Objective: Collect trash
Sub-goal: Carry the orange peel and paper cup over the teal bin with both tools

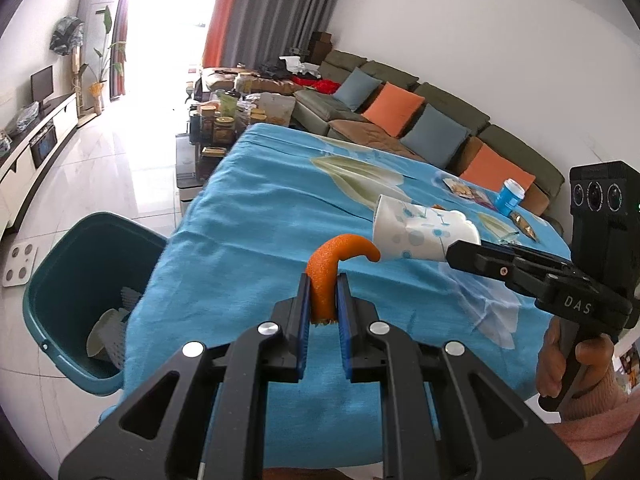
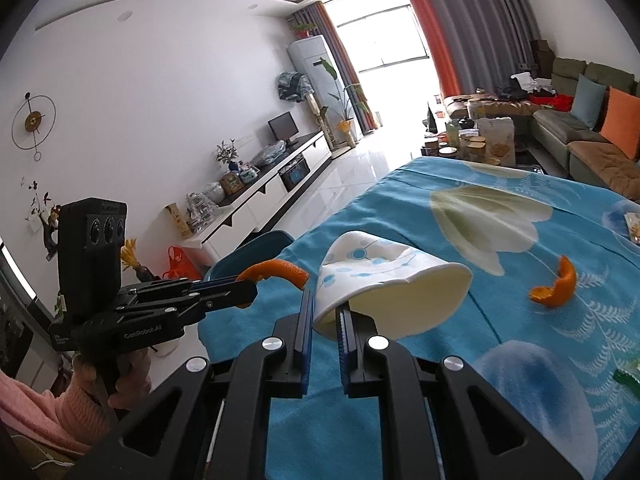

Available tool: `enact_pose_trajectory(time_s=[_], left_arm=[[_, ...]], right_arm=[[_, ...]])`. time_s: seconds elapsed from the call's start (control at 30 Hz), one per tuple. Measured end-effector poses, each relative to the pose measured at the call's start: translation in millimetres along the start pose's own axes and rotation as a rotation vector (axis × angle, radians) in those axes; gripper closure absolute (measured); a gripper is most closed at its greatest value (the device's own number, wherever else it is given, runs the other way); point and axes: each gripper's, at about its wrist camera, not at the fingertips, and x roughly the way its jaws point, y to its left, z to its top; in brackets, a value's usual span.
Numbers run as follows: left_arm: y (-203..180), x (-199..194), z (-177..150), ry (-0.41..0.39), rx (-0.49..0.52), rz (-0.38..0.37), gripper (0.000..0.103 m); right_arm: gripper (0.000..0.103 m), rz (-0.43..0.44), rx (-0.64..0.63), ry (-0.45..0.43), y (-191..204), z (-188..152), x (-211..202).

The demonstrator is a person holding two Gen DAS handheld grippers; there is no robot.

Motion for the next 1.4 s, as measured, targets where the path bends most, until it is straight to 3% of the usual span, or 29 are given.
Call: enact_pose_trajectory(time_s=[1.4], left_arm=[[78.9, -43.8, -6.9, -0.073, -0.147, 0.160, 0.090]], right_arm=[[0.093, 0.114, -0.128, 0.089, 60.6, 27.3, 70.8]])
